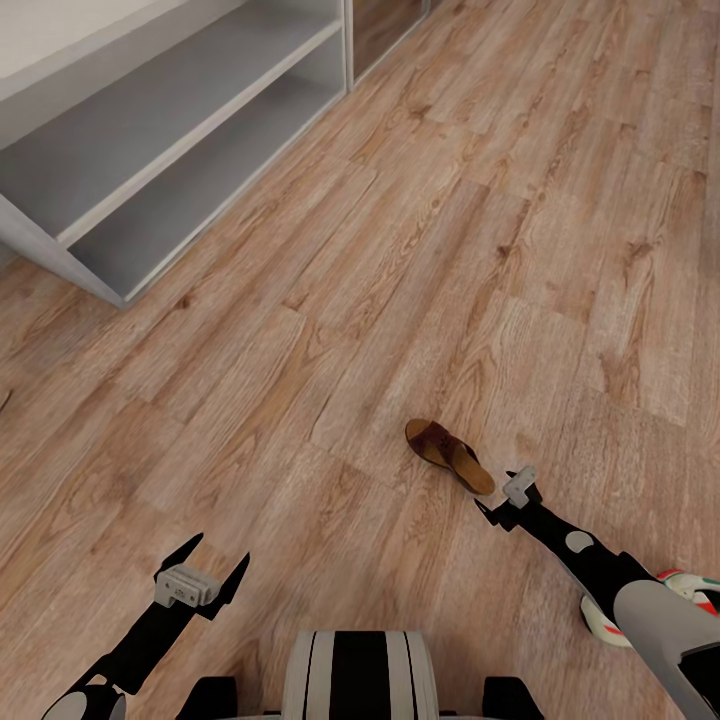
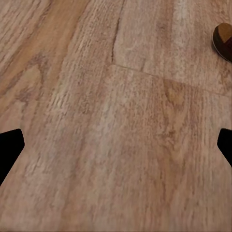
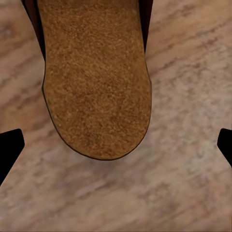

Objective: Pick up the two gym shoes and the two sandals from the corridor floor and place them onto the hallstand (shoe rack) in the corridor, making sure they are on the rack and not on the floor. Arrange them so the two gym shoes are next to each other and the two sandals are next to each other.

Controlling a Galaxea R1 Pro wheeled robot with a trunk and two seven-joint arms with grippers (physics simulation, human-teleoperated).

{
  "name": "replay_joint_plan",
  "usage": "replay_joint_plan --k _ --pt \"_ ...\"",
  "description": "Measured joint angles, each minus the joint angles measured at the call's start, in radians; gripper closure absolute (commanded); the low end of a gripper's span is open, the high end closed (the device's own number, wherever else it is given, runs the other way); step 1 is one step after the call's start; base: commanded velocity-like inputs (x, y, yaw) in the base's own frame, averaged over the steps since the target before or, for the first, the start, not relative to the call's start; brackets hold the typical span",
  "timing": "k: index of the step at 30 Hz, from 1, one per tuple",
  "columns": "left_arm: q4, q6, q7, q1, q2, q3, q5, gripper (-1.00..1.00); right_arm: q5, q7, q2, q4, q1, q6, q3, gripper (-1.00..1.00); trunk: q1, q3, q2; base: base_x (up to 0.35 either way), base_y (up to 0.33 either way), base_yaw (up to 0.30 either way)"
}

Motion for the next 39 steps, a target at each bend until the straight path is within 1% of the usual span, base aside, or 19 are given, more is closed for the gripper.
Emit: replay_joint_plan --k 12,39 --pt "0.0 0.0 0.0 0.0 0.0 0.0 0.0 -1.0 0.0 0.0 0.001 0.0 0.0 0.0 0.0 -1.0 0.0 -0.006 0.0 0.0 0.0 0.0" --pt "0.0 -0.001 0.0 0.0 0.0 0.0 0.0 -1.0 0.0 0.0 0.006 0.0 0.001 0.0 0.0 -1.0 0.0 -0.007 0.0 0.0 0.0 0.0"
